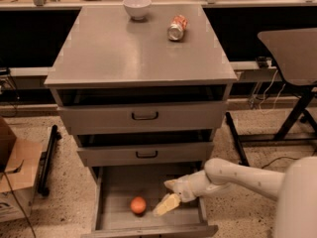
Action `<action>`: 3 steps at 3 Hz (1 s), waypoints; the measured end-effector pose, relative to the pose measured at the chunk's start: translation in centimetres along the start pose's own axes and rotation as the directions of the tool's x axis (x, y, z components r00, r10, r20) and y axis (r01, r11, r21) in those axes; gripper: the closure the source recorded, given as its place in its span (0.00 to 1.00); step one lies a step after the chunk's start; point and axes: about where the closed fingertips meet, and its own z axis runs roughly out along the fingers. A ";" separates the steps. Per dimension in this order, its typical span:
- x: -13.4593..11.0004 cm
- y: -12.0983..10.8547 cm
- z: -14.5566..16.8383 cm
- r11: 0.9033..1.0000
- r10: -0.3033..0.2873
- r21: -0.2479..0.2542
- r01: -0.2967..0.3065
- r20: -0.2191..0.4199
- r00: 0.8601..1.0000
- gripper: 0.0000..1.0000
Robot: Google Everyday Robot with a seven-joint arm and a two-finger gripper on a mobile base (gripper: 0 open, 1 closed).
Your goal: Pick orange from bottom drawer and place on counter
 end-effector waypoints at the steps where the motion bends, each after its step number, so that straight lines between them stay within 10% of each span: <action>1: 0.3 -4.8 6.3 0.999 0.021 -0.029 -0.020 0.036 0.999 0.00; 3: 0.5 -5.9 9.1 1.000 0.012 -0.019 -0.012 0.039 0.999 0.00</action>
Offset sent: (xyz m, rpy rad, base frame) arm 0.0235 0.0336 -0.0449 0.0331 0.0144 -0.0005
